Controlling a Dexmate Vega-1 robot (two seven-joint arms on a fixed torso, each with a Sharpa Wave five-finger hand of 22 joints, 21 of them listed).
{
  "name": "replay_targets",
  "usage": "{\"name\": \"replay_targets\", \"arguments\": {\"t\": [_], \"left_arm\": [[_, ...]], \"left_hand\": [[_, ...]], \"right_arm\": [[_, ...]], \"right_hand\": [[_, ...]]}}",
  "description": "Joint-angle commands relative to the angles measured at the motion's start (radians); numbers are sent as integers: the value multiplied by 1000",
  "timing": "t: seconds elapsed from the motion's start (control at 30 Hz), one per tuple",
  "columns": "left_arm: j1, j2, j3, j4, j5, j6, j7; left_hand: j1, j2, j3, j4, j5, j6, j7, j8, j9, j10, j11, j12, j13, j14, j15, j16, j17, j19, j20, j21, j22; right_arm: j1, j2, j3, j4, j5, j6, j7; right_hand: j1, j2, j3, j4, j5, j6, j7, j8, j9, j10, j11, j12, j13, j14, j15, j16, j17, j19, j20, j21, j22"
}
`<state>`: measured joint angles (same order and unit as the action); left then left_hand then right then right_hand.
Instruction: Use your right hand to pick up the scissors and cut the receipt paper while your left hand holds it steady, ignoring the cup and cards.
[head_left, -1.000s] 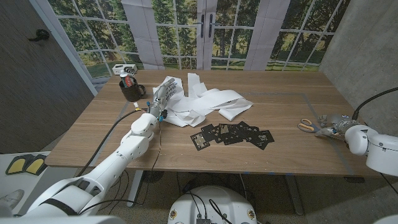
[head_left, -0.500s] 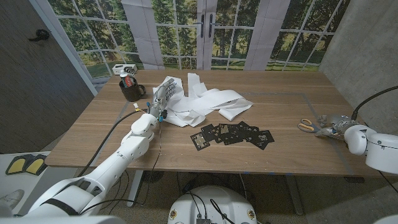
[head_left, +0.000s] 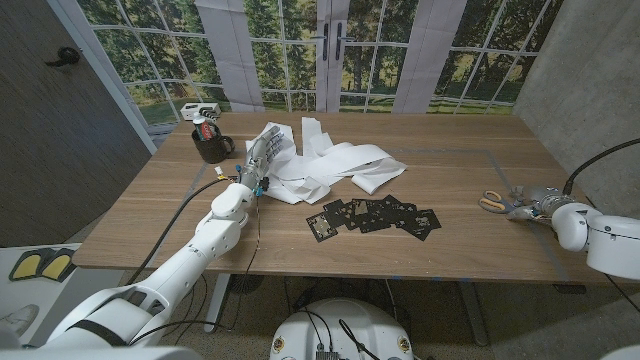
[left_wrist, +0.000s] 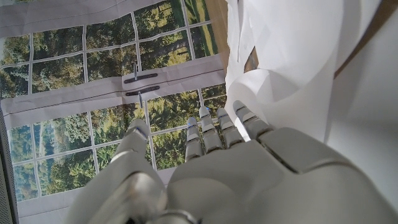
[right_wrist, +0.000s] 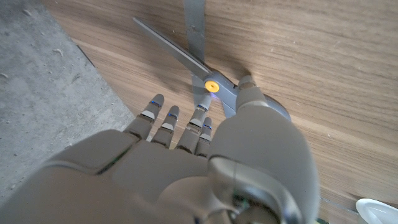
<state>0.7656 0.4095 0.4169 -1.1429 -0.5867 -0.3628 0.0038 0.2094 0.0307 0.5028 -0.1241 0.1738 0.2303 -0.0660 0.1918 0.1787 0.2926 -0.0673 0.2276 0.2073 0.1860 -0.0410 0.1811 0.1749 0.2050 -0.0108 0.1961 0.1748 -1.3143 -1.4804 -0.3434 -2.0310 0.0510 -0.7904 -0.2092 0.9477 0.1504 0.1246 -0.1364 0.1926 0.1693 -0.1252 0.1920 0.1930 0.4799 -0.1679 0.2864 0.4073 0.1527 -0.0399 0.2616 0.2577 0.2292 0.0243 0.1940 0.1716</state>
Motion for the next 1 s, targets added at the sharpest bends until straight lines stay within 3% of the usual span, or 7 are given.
{"name": "replay_targets", "arguments": {"t": [0.03, 0.13, 0.2, 0.33, 0.63, 0.8, 1.0], "left_arm": [[7, 4, -3, -10, -2, 0, 2], [8, 5, -3, -12, -2, 0, 2], [8, 5, -4, -11, -2, 0, 3], [9, 6, -4, -12, -4, 2, 1], [9, 6, -6, -10, -7, 0, -2], [10, 7, -7, -11, -8, -2, -3], [10, 6, -8, -11, -9, -5, -4]], "left_hand": [[-9, 3, -4, 5, -3, 10, 4, -3, 4, 16, -1, 2, 1, 8, -52, 3, 2, 0, 0, -1, 1], [-12, 3, -5, 6, -3, 13, 5, -1, 4, 18, -4, 2, 1, 8, -52, 3, 1, 0, 0, -1, 1], [-13, 3, -5, 6, -3, 14, 5, -1, 3, 19, -4, 3, 1, 9, -52, 3, 1, 0, 0, -1, 1], [-15, 4, -5, 7, -3, 12, 5, -2, 3, 20, -5, 3, 1, 9, -53, 3, 1, 0, 1, -1, 1], [-19, 6, -6, 8, -2, 13, 5, -2, 3, 23, -8, 3, 1, 11, -52, 3, 1, 1, 0, 0, 1], [-21, 6, -6, 8, -2, 13, 11, -2, 3, 25, -7, 4, 1, 11, -52, 3, 1, 1, 1, 0, 1], [-23, 7, -6, 8, -2, 13, 13, -3, 3, 26, -5, 4, 1, 12, -52, 3, 0, 1, 1, -1, 1]], "right_arm": [[27, -5, -44, 4, 29, 8, -38], [32, -7, -49, 3, 41, 11, -38], [32, -10, -48, 5, 55, 19, -40], [32, -18, -53, 7, 71, 27, -46], [41, -20, -63, 16, 107, 44, -47], [41, -26, -64, 20, 125, 55, -58], [47, -23, -72, 24, 134, 61, -63]], "right_hand": [[9, 5, 8, -3, 7, 0, -7, 5, 4, -8, -7, 13, 13, 17, -173, 16, 24, 22, -12, 11, 5], [14, 3, 11, -5, 9, 1, -8, 6, 3, -11, -11, 22, 21, 28, -169, 29, 41, 42, -9, 18, 6], [27, -1, 19, -12, 12, 2, -6, 6, 3, -7, -1, 37, 31, 61, -141, 56, 67, 83, 10, 29, 6], [39, -5, 24, -15, 14, -1, -7, 6, 3, -23, -9, 42, 41, 85, -137, 79, 91, 132, 19, 43, 7], [66, -9, 34, -17, 16, -12, -16, 6, 3, -40, -19, 54, 62, 147, -170, 138, 150, 242, 42, 74, 11], [88, -8, 42, -21, 18, -10, -16, 8, 4, -32, -10, 68, 73, 199, -183, 177, 183, 276, 33, 81, 12], [136, -15, 50, -26, 18, -48, -5, -6, 5, -21, -7, 100, 102, 291, -189, 255, 260, 356, -15, 111, 20]]}}
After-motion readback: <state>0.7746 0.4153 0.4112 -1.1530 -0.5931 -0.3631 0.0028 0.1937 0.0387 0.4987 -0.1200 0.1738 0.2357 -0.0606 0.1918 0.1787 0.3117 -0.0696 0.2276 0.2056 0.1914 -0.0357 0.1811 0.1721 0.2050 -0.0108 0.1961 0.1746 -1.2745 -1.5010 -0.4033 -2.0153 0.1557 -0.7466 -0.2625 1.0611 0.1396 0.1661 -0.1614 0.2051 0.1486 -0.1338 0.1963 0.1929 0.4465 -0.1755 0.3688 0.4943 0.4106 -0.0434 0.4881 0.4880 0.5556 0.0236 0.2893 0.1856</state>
